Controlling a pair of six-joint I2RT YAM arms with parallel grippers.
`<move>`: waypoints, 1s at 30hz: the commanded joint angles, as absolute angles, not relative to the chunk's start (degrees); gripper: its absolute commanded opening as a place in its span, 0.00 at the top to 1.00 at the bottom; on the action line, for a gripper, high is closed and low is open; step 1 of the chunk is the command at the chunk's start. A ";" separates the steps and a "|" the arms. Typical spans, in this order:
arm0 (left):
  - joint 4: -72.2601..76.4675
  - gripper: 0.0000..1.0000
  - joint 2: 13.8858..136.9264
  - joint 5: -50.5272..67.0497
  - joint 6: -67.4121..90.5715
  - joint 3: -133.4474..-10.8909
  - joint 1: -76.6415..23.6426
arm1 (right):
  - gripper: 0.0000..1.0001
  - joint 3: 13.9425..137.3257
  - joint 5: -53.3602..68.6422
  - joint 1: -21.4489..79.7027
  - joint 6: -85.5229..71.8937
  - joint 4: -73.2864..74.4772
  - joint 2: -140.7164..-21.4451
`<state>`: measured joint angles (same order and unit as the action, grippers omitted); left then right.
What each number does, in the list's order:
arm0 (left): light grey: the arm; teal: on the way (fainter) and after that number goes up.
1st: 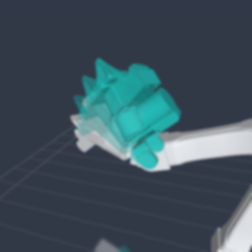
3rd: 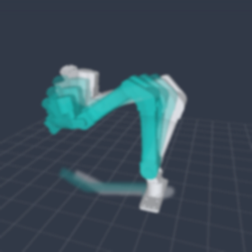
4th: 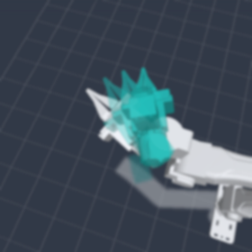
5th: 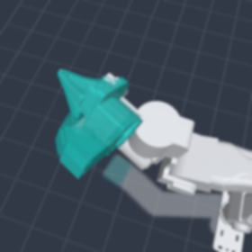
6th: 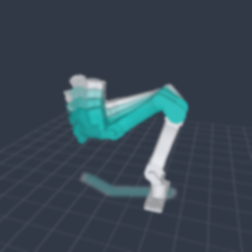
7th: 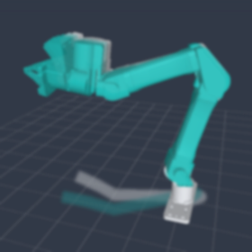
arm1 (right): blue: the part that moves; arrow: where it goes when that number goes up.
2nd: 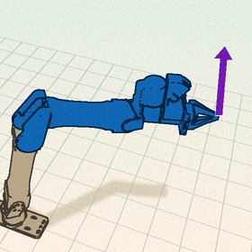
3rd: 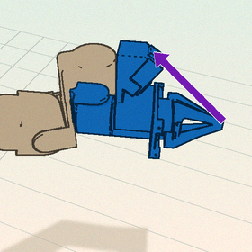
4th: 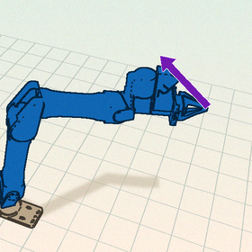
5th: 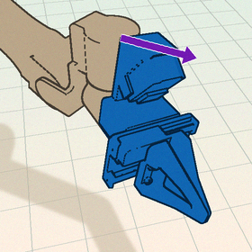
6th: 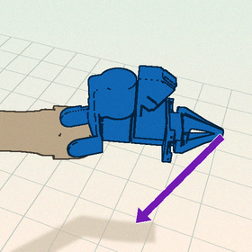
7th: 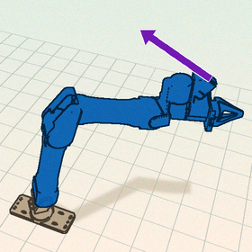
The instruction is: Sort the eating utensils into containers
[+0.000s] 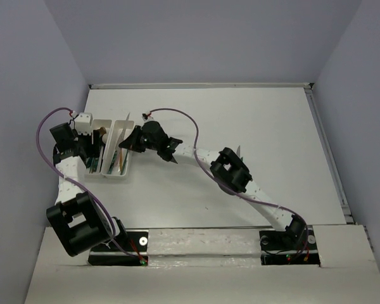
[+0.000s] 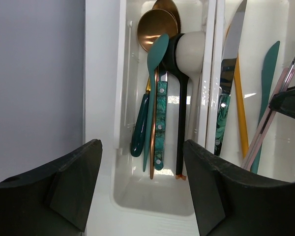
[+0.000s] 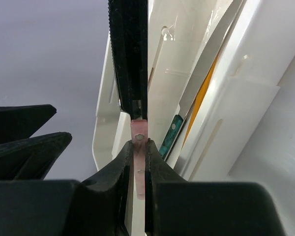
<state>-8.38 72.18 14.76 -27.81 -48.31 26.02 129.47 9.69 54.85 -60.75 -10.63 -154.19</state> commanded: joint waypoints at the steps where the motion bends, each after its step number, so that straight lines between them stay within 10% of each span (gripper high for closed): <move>1: -7.64 0.21 71.45 16.52 -27.69 -48.87 26.37 | 1.00 129.11 10.72 56.33 -60.03 -11.43 -149.59; 9: -8.09 0.21 71.46 16.79 -27.68 -49.40 26.45 | 0.95 128.15 11.87 56.87 -60.91 -10.11 -149.33; 15: -8.09 0.21 71.19 16.87 -28.30 -49.13 26.37 | 0.70 125.86 10.81 56.87 -58.28 -9.23 -146.78; 30: -8.79 0.21 70.58 17.41 -29.26 -48.87 26.46 | 0.63 123.66 6.25 56.87 -31.44 11.18 -128.09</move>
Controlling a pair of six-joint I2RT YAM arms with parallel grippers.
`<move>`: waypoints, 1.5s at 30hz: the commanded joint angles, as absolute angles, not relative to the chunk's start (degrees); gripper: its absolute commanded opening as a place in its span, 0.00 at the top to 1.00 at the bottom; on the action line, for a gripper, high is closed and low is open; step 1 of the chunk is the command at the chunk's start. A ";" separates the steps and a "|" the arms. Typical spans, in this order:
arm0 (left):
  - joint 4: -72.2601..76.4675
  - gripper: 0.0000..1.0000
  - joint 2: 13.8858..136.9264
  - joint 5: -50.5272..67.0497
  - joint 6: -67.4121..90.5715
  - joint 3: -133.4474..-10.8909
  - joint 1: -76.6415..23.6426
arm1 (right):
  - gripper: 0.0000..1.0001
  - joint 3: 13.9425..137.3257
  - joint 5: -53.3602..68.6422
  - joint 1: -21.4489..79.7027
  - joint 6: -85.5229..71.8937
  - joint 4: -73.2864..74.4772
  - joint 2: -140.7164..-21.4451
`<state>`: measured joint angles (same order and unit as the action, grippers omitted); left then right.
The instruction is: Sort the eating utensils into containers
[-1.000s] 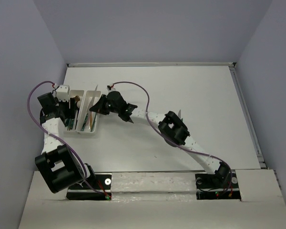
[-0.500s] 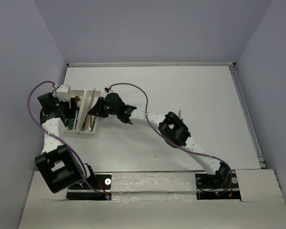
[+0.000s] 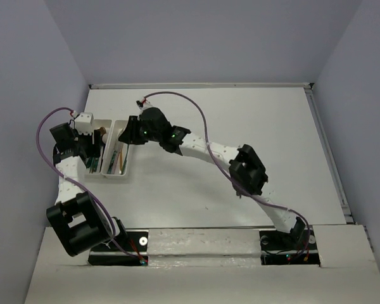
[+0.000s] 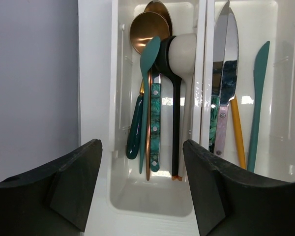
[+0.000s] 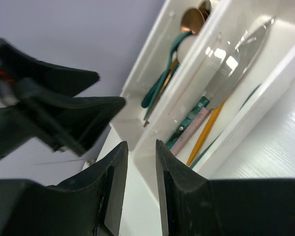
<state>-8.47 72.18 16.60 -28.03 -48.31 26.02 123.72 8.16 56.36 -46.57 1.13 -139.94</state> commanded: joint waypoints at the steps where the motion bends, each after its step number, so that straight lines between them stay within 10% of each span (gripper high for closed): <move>1: -8.79 0.21 70.32 17.40 -29.79 -48.78 26.46 | 0.63 123.58 6.24 56.87 -27.72 15.60 -126.32; 7: -8.62 0.20 68.29 16.96 -31.64 -47.11 26.46 | 0.55 95.33 -15.72 49.24 -25.03 39.10 -103.93; 14: -8.17 0.20 69.61 19.51 -30.24 -46.58 26.46 | 0.61 59.10 -11.69 30.33 -32.96 40.16 -80.36; 20: -8.61 0.21 68.47 18.90 -31.46 -46.32 26.45 | 0.79 54.14 -13.71 26.64 -32.96 40.08 -76.64; 45: -7.82 0.20 68.38 18.02 -31.55 -45.70 26.46 | 0.76 52.30 -4.74 26.10 -30.59 30.94 -91.93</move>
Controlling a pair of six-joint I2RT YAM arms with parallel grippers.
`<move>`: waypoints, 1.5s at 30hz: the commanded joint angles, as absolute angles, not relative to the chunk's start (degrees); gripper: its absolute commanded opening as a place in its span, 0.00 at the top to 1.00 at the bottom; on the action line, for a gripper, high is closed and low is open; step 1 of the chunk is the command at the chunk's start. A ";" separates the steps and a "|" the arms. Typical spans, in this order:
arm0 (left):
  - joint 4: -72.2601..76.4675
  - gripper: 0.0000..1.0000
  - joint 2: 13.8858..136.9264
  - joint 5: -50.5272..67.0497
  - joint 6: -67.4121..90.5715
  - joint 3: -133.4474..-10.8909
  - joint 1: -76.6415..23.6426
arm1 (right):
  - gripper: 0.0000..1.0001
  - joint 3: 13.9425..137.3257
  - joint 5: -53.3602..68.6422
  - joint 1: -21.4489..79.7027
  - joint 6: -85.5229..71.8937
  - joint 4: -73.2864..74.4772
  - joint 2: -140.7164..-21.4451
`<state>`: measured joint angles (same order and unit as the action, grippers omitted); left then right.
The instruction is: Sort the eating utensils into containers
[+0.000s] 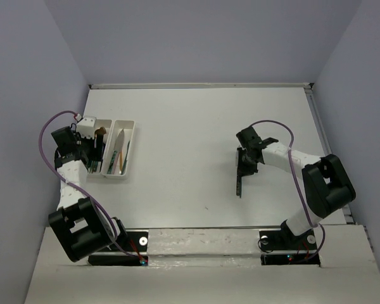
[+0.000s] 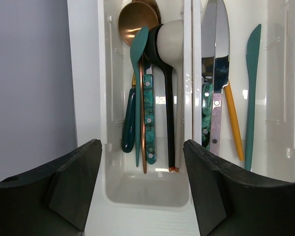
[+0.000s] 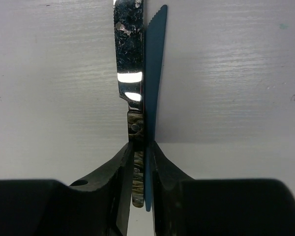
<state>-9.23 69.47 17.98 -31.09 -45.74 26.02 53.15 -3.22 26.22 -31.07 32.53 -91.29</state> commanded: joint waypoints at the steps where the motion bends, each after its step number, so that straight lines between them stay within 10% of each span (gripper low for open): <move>1: -7.82 0.20 68.38 18.02 -31.64 -45.79 26.46 | 0.77 52.21 -4.66 26.10 -30.50 30.85 -91.76; 45: -7.73 0.20 68.38 17.84 -31.55 -45.88 26.37 | 0.74 53.53 -7.56 29.62 -30.32 31.82 -89.91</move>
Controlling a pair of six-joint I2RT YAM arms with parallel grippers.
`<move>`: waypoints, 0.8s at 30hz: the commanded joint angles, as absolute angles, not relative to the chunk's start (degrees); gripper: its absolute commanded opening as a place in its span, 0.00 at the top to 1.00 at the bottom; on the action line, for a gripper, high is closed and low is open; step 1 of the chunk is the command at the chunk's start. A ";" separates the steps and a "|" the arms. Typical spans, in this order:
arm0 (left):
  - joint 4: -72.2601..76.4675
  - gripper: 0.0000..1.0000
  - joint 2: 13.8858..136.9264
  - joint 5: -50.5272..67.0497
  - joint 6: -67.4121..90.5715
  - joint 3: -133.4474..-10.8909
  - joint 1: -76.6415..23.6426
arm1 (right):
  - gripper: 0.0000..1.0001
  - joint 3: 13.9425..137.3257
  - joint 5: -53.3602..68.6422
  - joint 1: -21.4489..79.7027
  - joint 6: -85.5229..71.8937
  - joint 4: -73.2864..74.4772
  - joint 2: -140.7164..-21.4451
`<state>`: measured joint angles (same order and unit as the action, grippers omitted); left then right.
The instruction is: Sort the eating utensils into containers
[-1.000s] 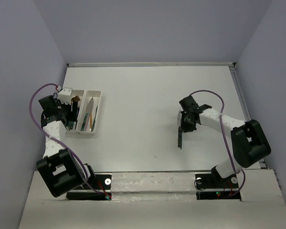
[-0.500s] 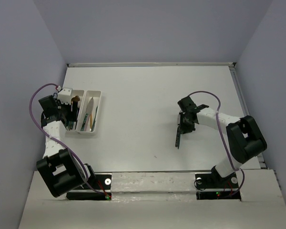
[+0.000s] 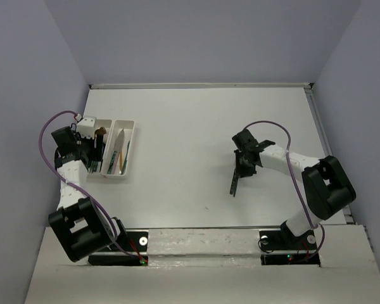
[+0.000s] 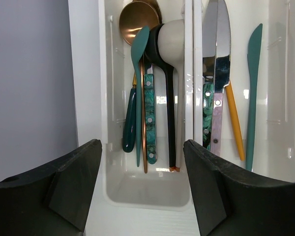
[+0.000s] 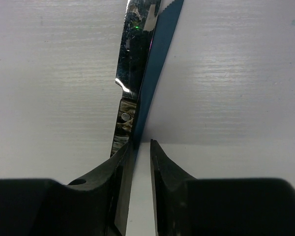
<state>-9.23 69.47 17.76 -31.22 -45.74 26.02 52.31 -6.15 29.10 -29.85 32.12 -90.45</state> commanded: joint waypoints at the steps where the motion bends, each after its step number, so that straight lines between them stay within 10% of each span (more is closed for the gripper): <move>1: -7.65 0.20 68.38 17.67 -31.47 -45.79 26.37 | 0.74 53.61 -7.56 29.62 -30.41 31.82 -90.52; 18: -7.12 0.20 68.29 16.96 -31.99 -45.09 26.46 | 0.72 55.46 -11.94 30.15 -33.13 33.30 -99.75; 24: -7.03 0.20 67.94 16.70 -32.08 -45.26 26.46 | 1.00 54.85 -15.38 30.15 -34.54 36.39 -100.20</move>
